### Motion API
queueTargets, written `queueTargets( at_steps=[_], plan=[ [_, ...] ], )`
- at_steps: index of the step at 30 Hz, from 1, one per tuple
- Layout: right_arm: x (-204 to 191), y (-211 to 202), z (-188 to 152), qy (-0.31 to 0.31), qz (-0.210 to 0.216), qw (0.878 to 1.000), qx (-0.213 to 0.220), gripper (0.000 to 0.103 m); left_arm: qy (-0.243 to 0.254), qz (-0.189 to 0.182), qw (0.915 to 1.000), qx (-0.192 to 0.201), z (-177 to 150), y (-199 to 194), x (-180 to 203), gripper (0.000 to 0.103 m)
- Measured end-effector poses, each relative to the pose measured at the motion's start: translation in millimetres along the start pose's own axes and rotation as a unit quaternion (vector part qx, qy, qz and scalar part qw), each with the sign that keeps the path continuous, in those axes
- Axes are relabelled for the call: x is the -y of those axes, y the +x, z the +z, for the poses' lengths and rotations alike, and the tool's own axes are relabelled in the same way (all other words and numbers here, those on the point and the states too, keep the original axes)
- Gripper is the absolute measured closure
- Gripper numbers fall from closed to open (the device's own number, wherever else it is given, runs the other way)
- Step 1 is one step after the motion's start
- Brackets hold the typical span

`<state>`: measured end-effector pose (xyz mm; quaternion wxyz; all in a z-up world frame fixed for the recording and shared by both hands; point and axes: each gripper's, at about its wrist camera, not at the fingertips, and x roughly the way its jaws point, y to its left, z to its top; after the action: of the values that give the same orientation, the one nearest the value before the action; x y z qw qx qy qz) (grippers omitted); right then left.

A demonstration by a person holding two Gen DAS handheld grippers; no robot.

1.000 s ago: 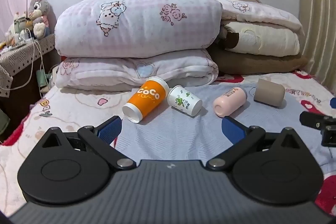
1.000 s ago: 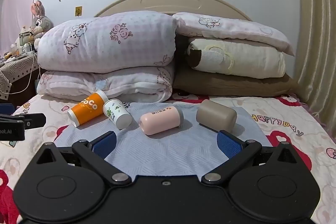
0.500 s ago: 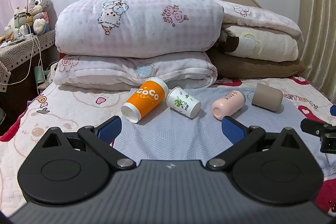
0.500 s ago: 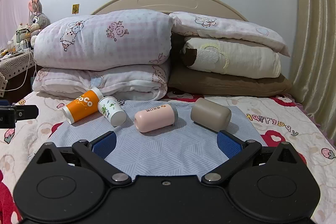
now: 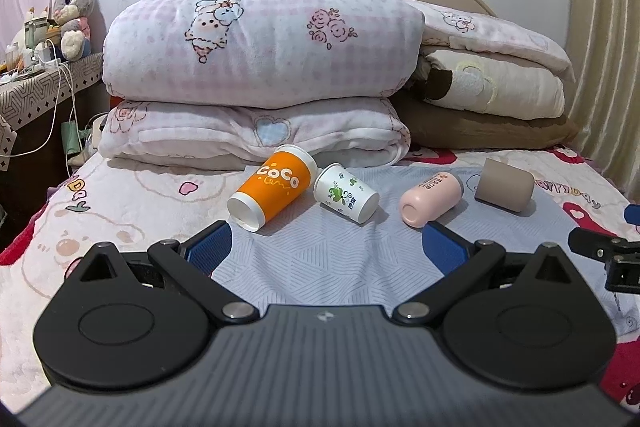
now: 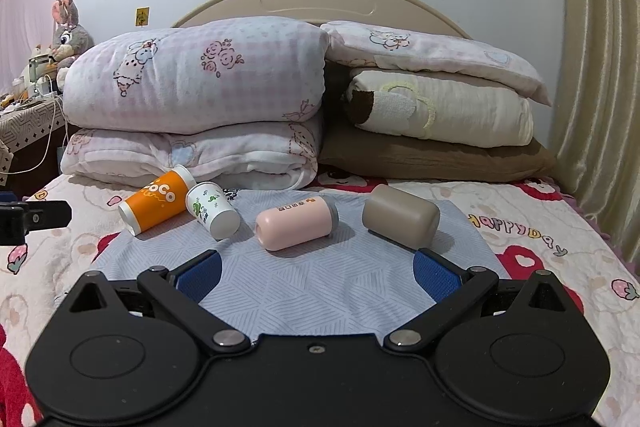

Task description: Flip cup upright

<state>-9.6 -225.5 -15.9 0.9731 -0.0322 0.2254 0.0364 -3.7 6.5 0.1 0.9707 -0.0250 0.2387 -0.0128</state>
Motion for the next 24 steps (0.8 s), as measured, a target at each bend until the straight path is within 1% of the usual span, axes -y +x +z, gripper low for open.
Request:
queueTargets(
  at_steps=[10,24],
  plan=[
    [0.5,0.0,0.3,-0.001,0.000,1.000,0.000,0.000,-0.012,0.000,0.9999,-0.002,0.7,1.2,-7.0,0.000],
    [-0.2,1.7,-0.6,-0.010,-0.003,1.000,-0.004,0.000,-0.011,0.002,0.9999,-0.008,-4.3,4.5,-9.6,0.000]
  ],
)
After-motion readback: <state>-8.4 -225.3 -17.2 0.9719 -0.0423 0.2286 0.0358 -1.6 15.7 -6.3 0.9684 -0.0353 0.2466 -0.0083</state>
